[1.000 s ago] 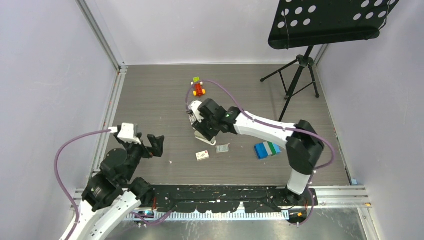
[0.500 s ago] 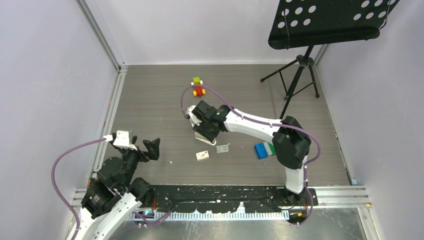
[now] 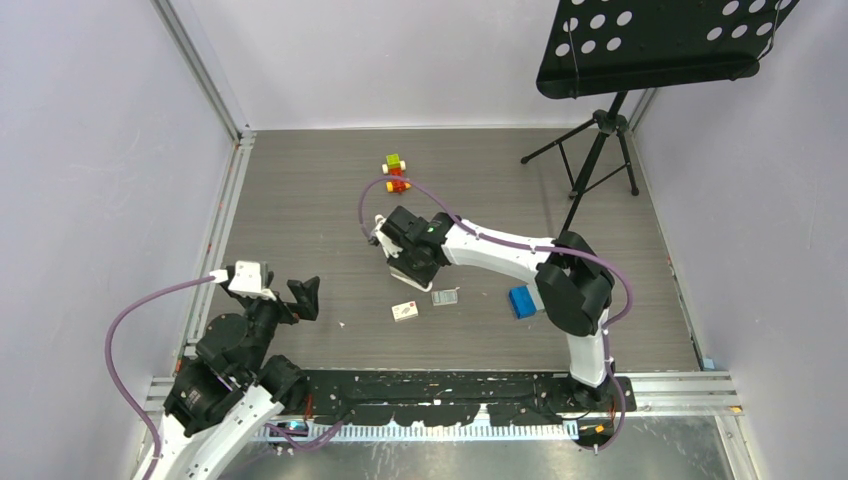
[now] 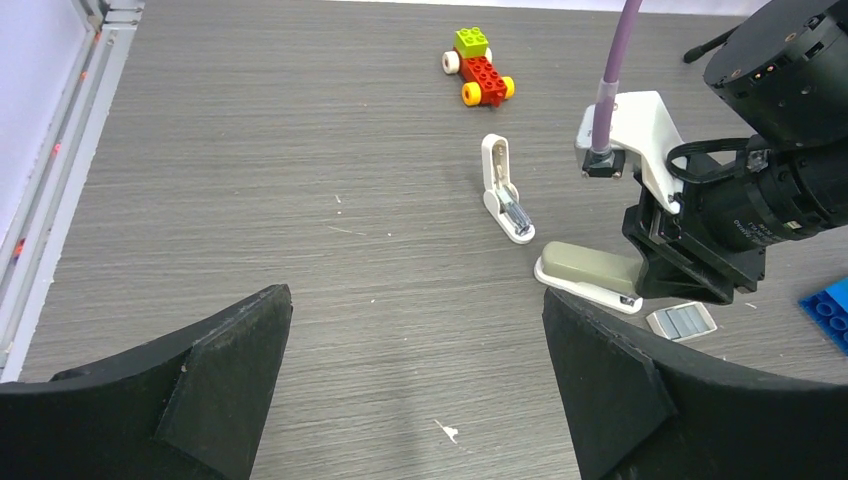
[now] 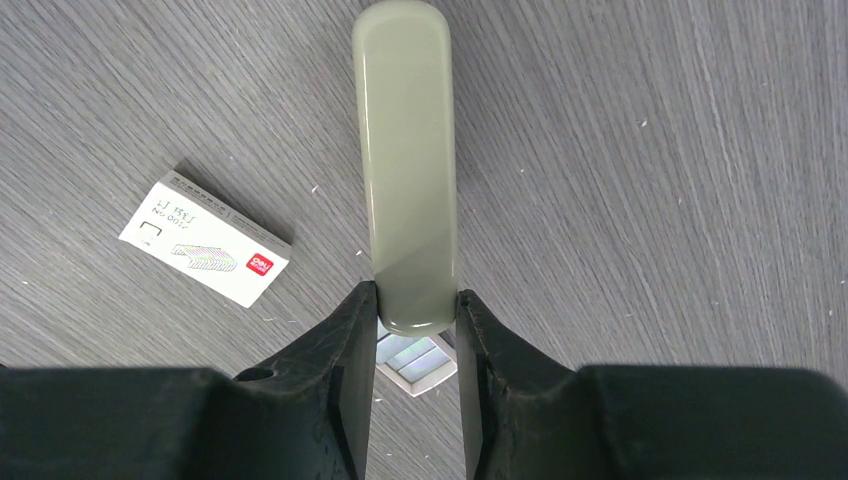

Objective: Load the staples into the stapler

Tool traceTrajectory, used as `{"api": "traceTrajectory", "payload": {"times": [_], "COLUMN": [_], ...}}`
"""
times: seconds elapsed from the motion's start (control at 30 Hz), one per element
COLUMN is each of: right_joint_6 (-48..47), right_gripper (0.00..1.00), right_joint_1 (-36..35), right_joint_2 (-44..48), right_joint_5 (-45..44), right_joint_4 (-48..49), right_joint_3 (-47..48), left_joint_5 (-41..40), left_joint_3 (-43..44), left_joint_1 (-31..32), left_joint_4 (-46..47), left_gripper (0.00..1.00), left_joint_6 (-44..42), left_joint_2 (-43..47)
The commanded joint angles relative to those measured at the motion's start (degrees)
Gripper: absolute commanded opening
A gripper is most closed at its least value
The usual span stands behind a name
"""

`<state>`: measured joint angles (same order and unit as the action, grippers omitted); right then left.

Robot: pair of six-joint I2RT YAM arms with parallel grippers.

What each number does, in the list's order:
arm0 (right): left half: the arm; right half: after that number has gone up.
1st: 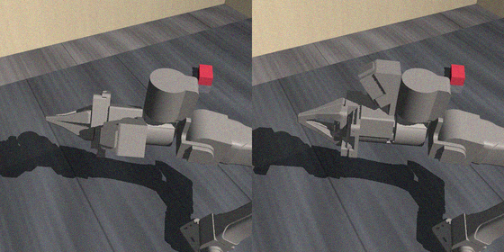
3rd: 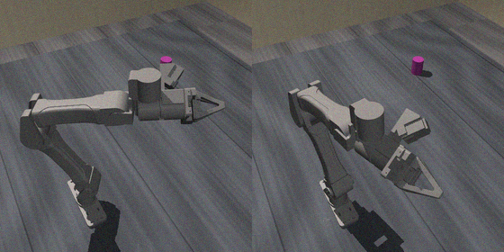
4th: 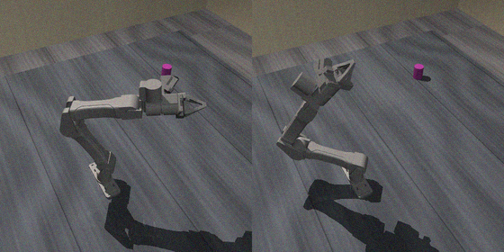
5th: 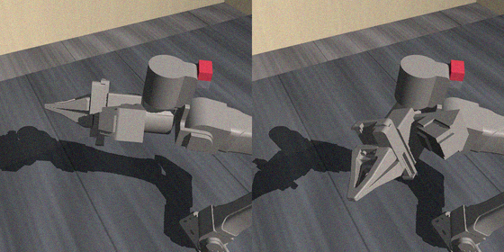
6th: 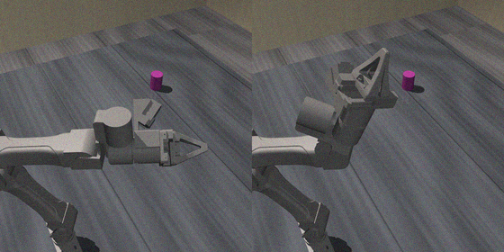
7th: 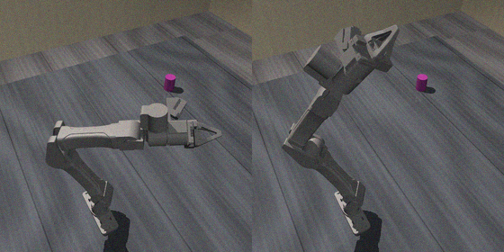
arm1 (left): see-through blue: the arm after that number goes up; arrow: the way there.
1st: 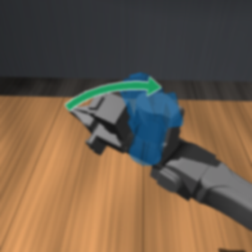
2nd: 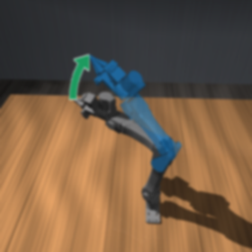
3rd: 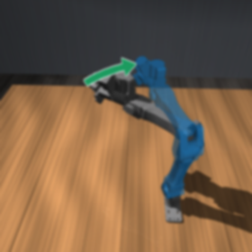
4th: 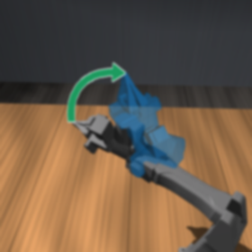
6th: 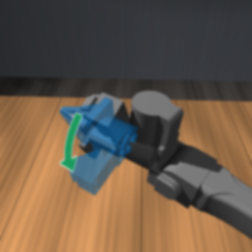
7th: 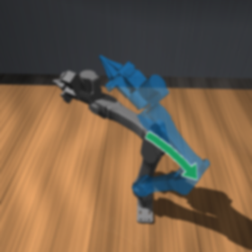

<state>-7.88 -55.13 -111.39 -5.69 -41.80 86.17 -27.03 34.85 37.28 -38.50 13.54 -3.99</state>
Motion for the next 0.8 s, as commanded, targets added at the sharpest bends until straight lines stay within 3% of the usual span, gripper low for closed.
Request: {"api": "traceTrajectory", "payload": {"times": [0.0,0.5,0.77], "right_joint_6": [-0.6,0.9,3.3], "right_gripper": [0.23,0.19,0.44], "right_joint_1": [-0.3,-0.3,-0.4], "right_joint_2": [-2.2,-2.3,0.4], "right_joint_5": [0.7,0.7,1.5], "right_joint_4": [0.3,3.3,1.3], "right_joint_3": [1.8,-2.8,1.5], "left_joint_5": [-1.0,-0.8,-0.7], "left_joint_3": [-0.3,-0.4,-0.4], "left_joint_1": [-0.2,-0.4,-0.6], "left_joint_4": [1.3,1.6,1.6], "left_gripper": [1.00,1.00,1.00], "left_joint_6": [-1.2,-1.3,-1.3], "left_joint_2": [-0.5,-1.1,-0.9]}}
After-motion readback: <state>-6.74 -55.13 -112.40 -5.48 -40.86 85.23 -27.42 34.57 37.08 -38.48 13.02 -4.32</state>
